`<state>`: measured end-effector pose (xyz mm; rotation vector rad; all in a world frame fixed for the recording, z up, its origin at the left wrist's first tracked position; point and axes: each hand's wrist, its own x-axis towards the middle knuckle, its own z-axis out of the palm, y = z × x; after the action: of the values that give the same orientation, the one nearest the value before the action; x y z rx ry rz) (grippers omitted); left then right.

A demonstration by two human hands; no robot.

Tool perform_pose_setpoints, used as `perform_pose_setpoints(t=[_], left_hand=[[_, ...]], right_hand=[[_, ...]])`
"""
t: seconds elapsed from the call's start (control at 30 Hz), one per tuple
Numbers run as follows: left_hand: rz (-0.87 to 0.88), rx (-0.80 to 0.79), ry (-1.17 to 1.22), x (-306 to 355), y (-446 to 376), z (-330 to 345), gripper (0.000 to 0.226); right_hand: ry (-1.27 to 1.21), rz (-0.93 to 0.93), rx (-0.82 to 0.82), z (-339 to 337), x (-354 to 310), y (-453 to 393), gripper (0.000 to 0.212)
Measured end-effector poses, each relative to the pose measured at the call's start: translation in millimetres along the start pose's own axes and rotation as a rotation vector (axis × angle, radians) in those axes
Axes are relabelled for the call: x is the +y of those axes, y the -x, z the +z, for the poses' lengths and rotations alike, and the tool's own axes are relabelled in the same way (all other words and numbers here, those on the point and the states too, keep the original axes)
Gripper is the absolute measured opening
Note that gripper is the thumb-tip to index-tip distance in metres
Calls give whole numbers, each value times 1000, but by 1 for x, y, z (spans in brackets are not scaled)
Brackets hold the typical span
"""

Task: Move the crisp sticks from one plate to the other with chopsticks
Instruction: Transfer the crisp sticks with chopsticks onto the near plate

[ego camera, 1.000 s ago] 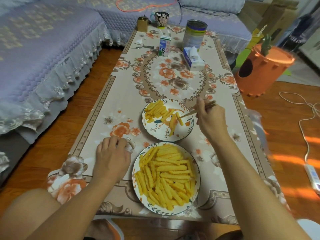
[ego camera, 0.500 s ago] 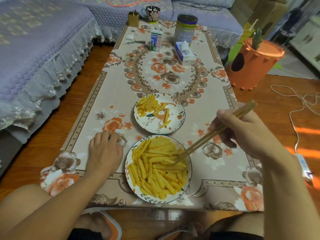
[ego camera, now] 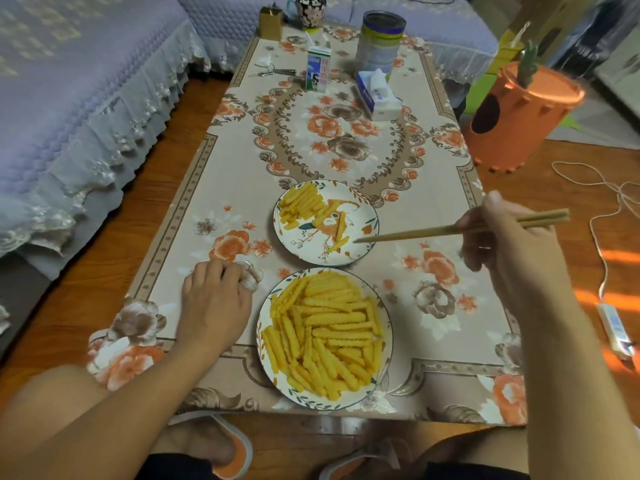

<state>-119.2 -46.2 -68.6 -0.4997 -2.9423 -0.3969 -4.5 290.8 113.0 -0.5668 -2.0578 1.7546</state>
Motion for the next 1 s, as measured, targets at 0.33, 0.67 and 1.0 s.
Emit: perform_pose_setpoints(t=[0.33, 0.67, 1.0], left_hand=[[-13, -33, -26, 0, -4, -4, 38], [-14, -30, -17, -2, -3, -2, 36], [-12, -5, 20, 0, 1, -1, 37]], right_hand=[[337, -91, 195, 106, 43, -50, 53], [21, 37, 98, 43, -10, -18, 53], [230, 8, -335, 5, -22, 42, 53]])
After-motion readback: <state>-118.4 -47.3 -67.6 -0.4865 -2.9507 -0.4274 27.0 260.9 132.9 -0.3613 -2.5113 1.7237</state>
